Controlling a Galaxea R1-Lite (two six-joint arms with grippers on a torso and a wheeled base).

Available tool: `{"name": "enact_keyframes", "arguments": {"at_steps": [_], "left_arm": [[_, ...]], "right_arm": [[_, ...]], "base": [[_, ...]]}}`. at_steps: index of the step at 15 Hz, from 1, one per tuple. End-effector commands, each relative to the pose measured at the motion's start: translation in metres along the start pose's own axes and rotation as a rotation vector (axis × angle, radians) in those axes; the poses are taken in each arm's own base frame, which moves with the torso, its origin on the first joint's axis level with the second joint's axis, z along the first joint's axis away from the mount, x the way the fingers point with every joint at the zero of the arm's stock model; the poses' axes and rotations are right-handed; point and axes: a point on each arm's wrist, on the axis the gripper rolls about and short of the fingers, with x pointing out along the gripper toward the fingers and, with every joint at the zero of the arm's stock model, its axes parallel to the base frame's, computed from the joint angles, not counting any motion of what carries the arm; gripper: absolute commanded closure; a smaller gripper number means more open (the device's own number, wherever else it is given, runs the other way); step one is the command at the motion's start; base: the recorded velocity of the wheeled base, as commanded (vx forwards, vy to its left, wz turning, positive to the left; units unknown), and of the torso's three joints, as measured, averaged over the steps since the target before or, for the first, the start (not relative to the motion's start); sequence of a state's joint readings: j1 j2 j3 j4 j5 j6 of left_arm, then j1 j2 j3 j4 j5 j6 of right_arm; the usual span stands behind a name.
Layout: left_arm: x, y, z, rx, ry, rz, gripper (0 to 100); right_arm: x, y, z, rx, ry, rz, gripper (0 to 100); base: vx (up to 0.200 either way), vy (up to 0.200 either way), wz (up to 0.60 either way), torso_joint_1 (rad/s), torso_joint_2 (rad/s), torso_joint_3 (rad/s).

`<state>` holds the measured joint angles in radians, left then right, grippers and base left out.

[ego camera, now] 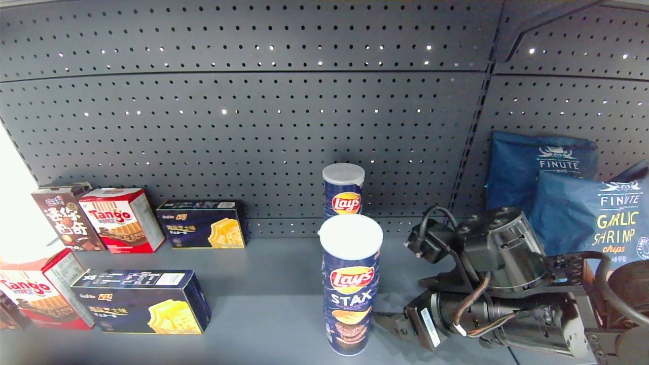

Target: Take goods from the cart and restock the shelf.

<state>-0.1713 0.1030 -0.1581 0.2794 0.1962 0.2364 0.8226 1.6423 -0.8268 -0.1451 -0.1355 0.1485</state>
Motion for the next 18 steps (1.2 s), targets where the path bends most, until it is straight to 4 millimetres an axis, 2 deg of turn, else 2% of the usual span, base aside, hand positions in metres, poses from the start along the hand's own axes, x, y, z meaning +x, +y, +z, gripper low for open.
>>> {"name": "enact_keyframes", "arguments": {"at_steps": [1, 18], "left_arm": [[0.0, 0.0, 0.0, 0.001, 0.003, -0.001, 0], [0.0, 0.0, 0.0, -0.001, 0.003, 0.002, 0]], "right_arm": [[-0.003, -0.003, 0.002, 0.008, -0.013, -0.007, 0], [0.007, -0.004, 0.004, 0.01, -0.001, -0.014, 0]], "base": [[0.0, 0.0, 0.0, 0.0, 0.0, 0.0], [0.0, 0.0, 0.0, 0.0, 0.0, 0.0]]}}
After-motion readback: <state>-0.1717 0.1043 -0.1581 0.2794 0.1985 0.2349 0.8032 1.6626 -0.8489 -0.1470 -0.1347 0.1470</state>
